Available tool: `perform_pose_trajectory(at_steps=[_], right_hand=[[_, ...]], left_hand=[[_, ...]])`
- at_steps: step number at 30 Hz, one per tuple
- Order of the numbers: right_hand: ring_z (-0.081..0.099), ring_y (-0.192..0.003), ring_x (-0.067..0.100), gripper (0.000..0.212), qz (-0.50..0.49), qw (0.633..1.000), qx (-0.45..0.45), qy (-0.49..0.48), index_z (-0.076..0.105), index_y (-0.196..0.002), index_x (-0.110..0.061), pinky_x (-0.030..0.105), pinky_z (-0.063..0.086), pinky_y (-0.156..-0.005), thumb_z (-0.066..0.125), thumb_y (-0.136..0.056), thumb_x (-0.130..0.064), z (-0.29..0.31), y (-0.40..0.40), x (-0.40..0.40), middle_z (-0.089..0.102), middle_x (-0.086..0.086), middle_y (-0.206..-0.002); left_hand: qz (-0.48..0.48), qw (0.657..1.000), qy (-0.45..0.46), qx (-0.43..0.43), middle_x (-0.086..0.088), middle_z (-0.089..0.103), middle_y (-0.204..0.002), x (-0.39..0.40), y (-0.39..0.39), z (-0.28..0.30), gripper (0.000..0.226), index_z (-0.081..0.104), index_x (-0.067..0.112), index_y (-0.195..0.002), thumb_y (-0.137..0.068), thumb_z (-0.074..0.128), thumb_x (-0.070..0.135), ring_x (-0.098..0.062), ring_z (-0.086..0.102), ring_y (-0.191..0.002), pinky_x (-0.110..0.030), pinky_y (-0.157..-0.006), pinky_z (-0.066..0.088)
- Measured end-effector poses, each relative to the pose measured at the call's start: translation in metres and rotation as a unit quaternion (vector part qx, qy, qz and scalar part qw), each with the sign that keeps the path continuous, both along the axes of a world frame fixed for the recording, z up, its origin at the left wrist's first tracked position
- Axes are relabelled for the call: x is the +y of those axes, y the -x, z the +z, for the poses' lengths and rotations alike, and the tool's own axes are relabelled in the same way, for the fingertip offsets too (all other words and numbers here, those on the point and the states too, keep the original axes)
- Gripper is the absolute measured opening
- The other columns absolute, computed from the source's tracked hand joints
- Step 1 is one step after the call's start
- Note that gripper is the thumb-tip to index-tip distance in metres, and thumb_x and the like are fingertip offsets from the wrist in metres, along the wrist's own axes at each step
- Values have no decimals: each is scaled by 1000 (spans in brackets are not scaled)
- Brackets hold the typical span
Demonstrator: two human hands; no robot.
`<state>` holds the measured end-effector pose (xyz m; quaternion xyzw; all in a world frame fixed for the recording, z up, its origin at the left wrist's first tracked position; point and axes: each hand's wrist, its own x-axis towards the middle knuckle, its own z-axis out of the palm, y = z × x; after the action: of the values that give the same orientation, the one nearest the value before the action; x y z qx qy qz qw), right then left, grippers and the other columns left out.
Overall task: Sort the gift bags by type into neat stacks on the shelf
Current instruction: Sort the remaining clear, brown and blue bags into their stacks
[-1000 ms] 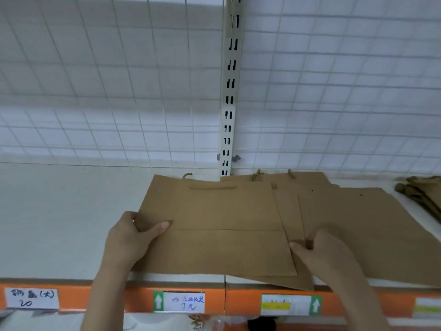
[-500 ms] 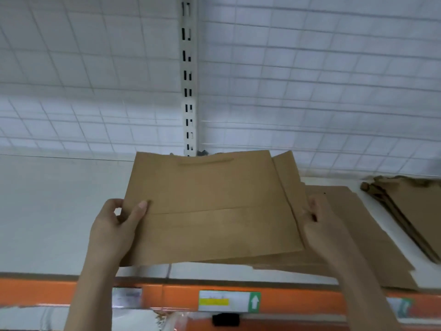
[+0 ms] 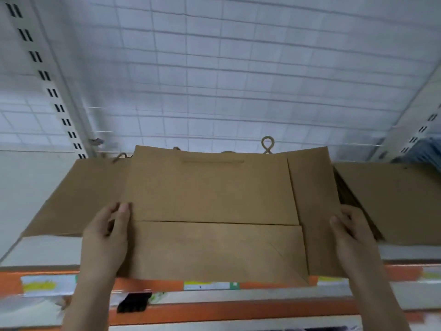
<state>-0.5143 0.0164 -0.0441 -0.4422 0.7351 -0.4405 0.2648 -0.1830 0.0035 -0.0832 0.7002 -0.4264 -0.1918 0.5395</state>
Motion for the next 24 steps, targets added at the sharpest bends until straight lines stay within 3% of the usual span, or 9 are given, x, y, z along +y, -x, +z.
perform_pose_trajectory(at_steps=[2,6,9,13,20,24], right_hand=[[52,-89,19,13,-4,1000,-11,-3,47,-108,-28,36,39,-78,41,-97,-24,-5,13,5,55,-1,-102],[53,-86,17,15,-2,1000,-23,2,46,-110,-27,34,39,-74,40,-98,-24,-11,28,9,55,-1,-99],[50,-77,15,15,-8,1000,-21,8,47,-110,-23,29,35,-62,40,-97,-23,-10,39,8,55,0,-91],[47,-71,9,10,-20,1000,-11,14,46,-105,-24,24,31,-56,41,-97,-22,-4,61,9,51,-3,-84],[47,-70,8,4,-33,999,24,24,45,-98,-26,25,33,-57,41,-97,-24,9,135,4,51,-4,-82],[48,-70,9,4,-34,998,37,32,45,-99,-26,27,38,-61,42,-97,-23,12,205,-12,51,-5,-81]], left_hand=[[-4,1000,3,-3,-16,60,-119,1,15,2,34,58,-1,-118,-94,51,21,-14,48,-98,-27,-84,32],[-5,1000,15,-12,-3,58,-109,0,37,10,32,59,3,-119,-94,50,21,-9,46,-99,-18,-79,29],[-18,999,22,21,1,57,-105,-7,47,10,31,61,5,-117,-94,50,23,-13,49,-98,-25,-82,32],[-32,997,5,67,-5,62,-108,-22,64,1,31,62,10,-116,-93,52,28,-16,53,-99,-31,-86,39],[-50,996,0,78,1,58,-108,-45,137,8,32,61,15,-118,-92,52,32,-14,51,-101,-32,-88,38],[-58,996,24,69,0,59,-99,-55,207,15,20,62,19,-107,-94,50,27,-15,52,-94,-29,-78,39]])
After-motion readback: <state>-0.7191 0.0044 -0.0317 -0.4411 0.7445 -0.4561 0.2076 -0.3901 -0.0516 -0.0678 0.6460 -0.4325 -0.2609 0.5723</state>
